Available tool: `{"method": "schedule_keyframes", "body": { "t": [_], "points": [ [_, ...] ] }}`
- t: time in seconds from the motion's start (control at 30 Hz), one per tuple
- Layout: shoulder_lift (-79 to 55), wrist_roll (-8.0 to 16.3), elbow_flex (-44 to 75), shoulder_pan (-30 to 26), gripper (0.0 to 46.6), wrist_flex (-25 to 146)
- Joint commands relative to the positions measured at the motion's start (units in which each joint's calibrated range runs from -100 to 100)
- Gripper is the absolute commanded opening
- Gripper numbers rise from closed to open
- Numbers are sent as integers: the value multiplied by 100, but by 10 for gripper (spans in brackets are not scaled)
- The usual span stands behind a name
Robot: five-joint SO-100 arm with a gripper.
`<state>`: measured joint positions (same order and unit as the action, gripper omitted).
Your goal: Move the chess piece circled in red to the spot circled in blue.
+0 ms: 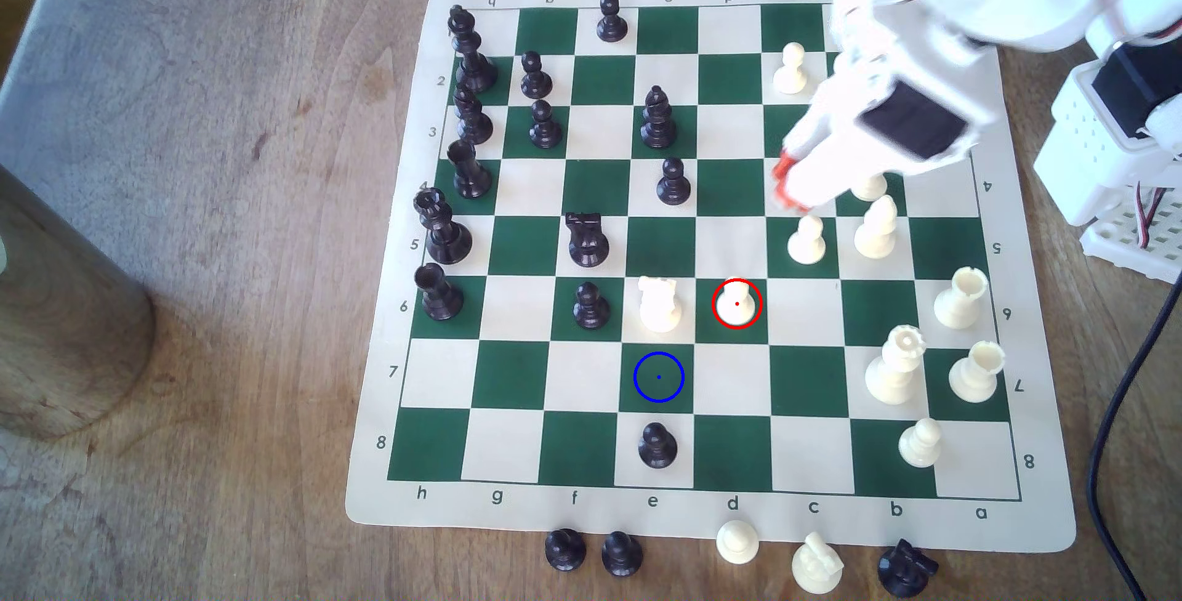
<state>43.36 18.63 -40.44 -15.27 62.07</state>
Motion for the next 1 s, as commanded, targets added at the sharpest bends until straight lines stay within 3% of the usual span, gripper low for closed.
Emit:
{"method": "schedule_keyframes", "body": {
  "t": [0.0, 0.53, 0.97],
  "points": [
    [-643, 244, 644, -143, 92, -130],
    [-2401, 156, 644, 76, 107, -892],
    [-3012, 142, 708, -3, 111, -1269]
  ]
}}
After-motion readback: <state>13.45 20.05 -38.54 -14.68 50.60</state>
